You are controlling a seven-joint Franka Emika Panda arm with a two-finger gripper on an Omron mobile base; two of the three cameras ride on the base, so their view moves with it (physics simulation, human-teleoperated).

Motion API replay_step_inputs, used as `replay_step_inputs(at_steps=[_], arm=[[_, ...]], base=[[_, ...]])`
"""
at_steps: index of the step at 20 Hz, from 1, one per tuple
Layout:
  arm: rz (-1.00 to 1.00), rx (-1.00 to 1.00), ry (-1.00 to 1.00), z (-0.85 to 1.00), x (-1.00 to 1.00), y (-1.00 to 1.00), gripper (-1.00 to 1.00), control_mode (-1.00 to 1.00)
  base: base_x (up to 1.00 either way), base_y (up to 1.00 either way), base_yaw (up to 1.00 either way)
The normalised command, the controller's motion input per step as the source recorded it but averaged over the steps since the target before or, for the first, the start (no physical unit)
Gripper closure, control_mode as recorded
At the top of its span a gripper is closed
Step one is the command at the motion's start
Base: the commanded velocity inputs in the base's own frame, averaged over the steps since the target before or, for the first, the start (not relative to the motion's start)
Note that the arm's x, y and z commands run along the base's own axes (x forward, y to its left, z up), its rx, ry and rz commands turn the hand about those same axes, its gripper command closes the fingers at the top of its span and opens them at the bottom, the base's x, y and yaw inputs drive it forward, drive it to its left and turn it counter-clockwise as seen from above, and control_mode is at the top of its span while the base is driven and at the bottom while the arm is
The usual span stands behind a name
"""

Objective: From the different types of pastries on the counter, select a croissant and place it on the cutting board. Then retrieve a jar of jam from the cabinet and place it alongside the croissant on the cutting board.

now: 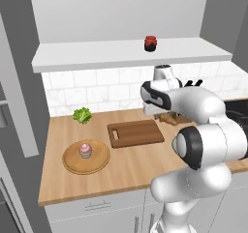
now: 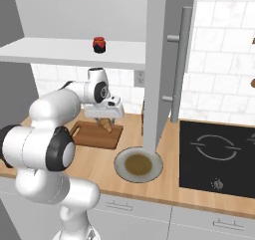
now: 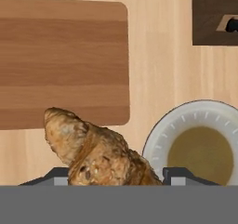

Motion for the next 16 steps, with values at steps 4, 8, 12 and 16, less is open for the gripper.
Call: replay_step_inputs(at_steps=[4, 8, 12, 16], arm=[[0.01, 0.00, 0.00, 0.00, 0.25, 0.05, 1.00, -1.00], [0.01, 0.00, 0.00, -0.29, 0.19, 0.11, 1.00, -1.00], [0.00, 0.00, -0.01, -0.34, 0.24, 0.14, 1.00, -1.00], [0.00, 0.00, -0.05, -0.03, 0.32, 0.07, 1.00, -1.00]], base=[[0.00, 0.00, 0.00], [0.00, 0.00, 0.00], [0.00, 0.00, 0.00], [0.00, 0.00, 0.00]])
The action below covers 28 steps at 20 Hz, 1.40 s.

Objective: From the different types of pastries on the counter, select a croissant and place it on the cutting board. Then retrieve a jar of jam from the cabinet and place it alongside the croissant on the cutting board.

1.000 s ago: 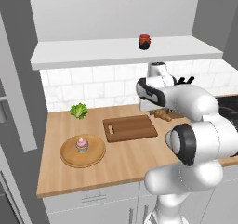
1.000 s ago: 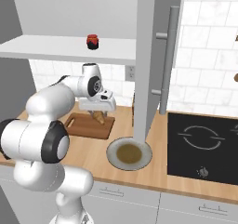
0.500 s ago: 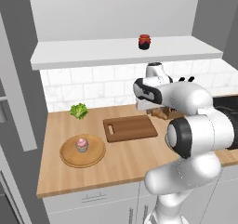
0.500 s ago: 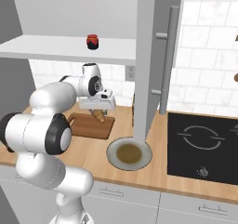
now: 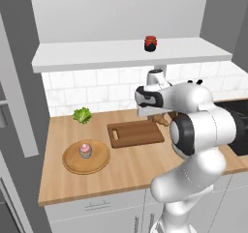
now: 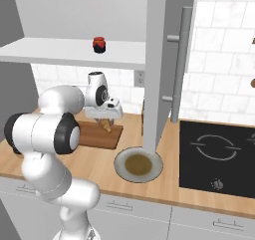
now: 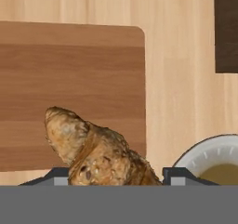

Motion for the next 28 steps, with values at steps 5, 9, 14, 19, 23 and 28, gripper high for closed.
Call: replay_step_inputs(at_steps=[5, 9, 14, 19, 23, 28], arm=[[0.01, 0.01, -0.05, -0.03, 0.11, 0.07, 1.00, -1.00], [0.01, 0.04, -0.03, -0.30, -0.05, 0.02, 1.00, -1.00], [0.00, 0.03, -0.02, -0.21, 0.00, 0.00, 1.00, -1.00], [0.00, 0.01, 0.00, -0.16, 0.03, 0.00, 1.00, -1.00], [0.00, 0.00, 0.00, -0.02, 0.13, 0.00, 1.00, -1.00], [0.00, 0.00, 0.00, -0.10, 0.19, 0.00, 1.00, -1.00]], base=[[0.00, 0.00, 0.00], [0.00, 0.00, 0.00], [0.00, 0.00, 0.00], [0.00, 0.00, 0.00], [0.00, 0.00, 0.00], [0.00, 0.00, 0.00]])
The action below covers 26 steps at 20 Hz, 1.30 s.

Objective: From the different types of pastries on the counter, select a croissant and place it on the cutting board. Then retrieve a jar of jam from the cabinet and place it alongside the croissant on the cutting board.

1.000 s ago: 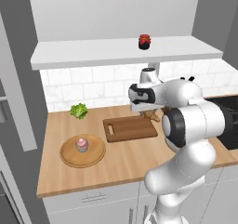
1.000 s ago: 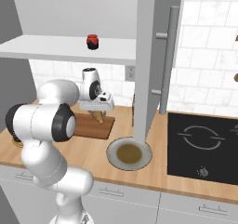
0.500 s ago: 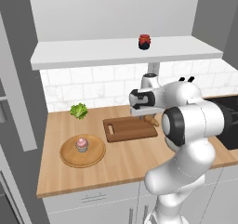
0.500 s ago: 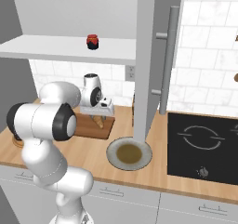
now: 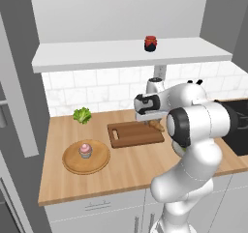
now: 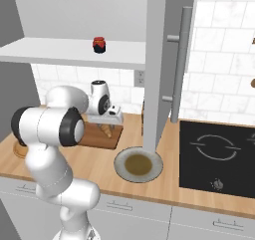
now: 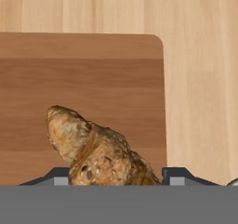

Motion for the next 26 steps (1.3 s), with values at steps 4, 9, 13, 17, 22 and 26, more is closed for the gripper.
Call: replay_step_inputs(at_steps=[4, 9, 13, 17, 22, 26], arm=[[0.00, 0.00, 0.00, -0.16, 0.13, 0.00, 1.00, -1.00], [0.00, 0.00, 0.00, -0.09, 0.06, 0.01, 1.00, -1.00], [0.00, 0.00, 0.00, -0.11, 0.00, 0.00, 1.00, -1.00], [0.00, 0.00, 0.00, -0.02, 0.00, 0.12, -1.00, -1.00], [0.00, 0.01, 0.00, -0.04, 0.00, 0.13, -1.00, -1.00], [0.00, 0.00, 0.00, 0.00, 0.00, 0.00, -1.00, -1.00]], base=[[0.00, 0.00, 0.00], [0.00, 0.00, 0.00], [0.00, 0.00, 0.00], [0.00, 0.00, 0.00], [0.00, 0.00, 0.00], [0.00, 0.00, 0.00]])
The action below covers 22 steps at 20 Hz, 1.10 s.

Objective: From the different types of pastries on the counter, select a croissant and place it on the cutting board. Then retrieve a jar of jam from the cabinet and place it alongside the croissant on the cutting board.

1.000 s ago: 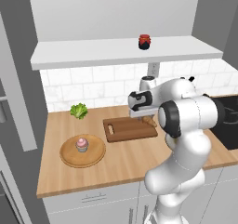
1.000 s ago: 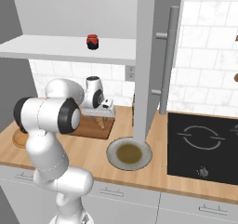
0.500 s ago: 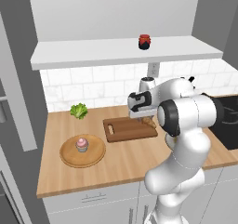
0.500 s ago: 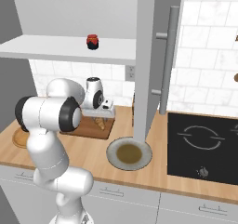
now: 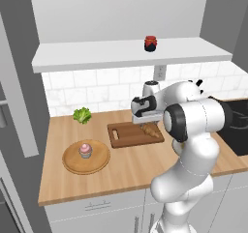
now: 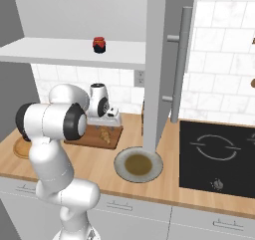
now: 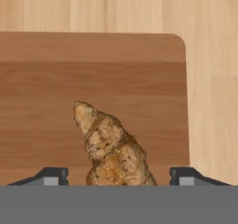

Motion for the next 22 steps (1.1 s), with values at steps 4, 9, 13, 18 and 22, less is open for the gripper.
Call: replay_step_inputs(at_steps=[4, 9, 13, 18, 22], arm=[[0.00, 0.01, 0.00, 0.13, 0.00, 0.00, -1.00, -1.00], [0.00, 0.00, -0.07, 0.74, -0.03, 0.00, -1.00, -1.00], [0.00, 0.00, -0.06, 0.50, -0.33, 0.00, -1.00, -1.00], [0.00, 0.00, -0.11, 0.41, -0.50, 0.00, -1.00, -1.00], [0.00, 0.00, -0.17, 0.67, -0.30, 0.00, -1.00, -1.00]], base=[[0.00, 0.00, 0.00], [0.00, 0.00, 0.00], [0.00, 0.00, 0.00], [0.00, 0.00, 0.00], [0.00, 0.00, 0.00]])
